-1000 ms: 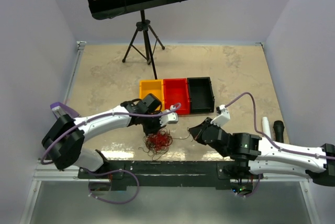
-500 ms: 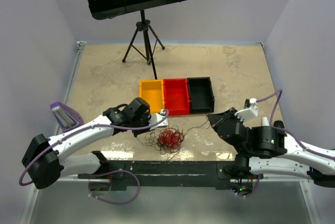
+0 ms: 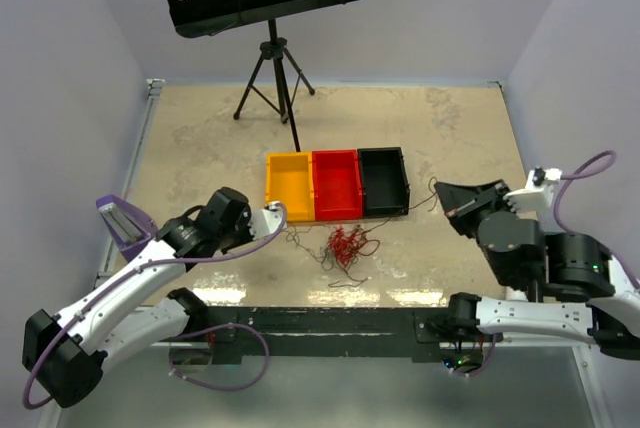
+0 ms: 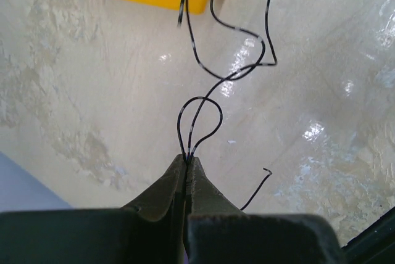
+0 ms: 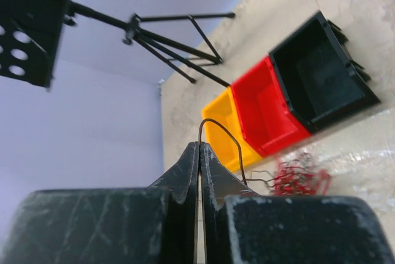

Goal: Untangle the cables

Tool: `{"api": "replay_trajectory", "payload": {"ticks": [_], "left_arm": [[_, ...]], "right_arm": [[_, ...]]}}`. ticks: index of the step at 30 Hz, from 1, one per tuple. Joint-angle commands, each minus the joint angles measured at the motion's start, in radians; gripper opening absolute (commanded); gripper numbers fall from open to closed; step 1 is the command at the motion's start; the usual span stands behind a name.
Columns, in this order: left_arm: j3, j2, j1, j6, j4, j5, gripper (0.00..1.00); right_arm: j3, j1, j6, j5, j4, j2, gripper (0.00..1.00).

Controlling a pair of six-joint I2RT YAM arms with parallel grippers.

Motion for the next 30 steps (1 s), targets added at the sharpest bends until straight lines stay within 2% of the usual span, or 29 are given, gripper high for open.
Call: {"api": "replay_trajectory", "payload": {"ticks": [1, 7, 12, 13, 16, 18, 19, 25, 26, 28, 30], "left_arm": [[-0.028, -0.036, 0.022, 0.038, -0.06, -0.069, 0.0], [-0.066, -0.082, 0.024, 0.051, -0.077, -0.117, 0.0], [0.01, -0.048, 0.025, 0.005, -0.099, -0.076, 0.0], [0.041, -0.037, 0.027, -0.009, -0.112, -0.051, 0.06], [0.174, -0.008, 0.024, -0.051, -0.155, 0.056, 0.48], [0.25, 0.012, 0.025, -0.075, -0.177, 0.108, 0.66], [0.286, 0.022, 0.024, -0.09, -0.182, 0.16, 0.71], [0.389, 0.107, 0.022, -0.181, -0.121, 0.447, 0.8], [0.387, 0.121, 0.021, -0.199, -0.087, 0.487, 0.88], [0.358, 0.147, 0.004, -0.238, 0.011, 0.542, 0.93], [0.319, 0.185, -0.054, -0.282, 0.109, 0.537, 0.95]], "right_arm": [[0.143, -0.003, -0.134, 0.133, -0.008, 0.001, 0.0], [0.185, -0.001, -0.176, 0.116, 0.002, -0.034, 0.0], [0.123, -0.001, -0.257, 0.026, 0.123, -0.006, 0.0], [0.111, -0.002, -0.279, 0.006, 0.164, 0.001, 0.0], [0.071, -0.003, -0.358, -0.059, 0.29, 0.026, 0.0], [0.056, -0.003, -0.382, -0.098, 0.356, 0.057, 0.0], [0.05, -0.003, -0.388, -0.117, 0.381, 0.073, 0.0], [0.01, -0.003, -0.425, -0.206, 0.565, 0.15, 0.0], [0.008, -0.001, -0.425, -0.208, 0.583, 0.164, 0.0], [0.014, -0.003, -0.42, -0.197, 0.596, 0.184, 0.0], [0.022, -0.003, -0.412, -0.185, 0.596, 0.195, 0.0]]}}
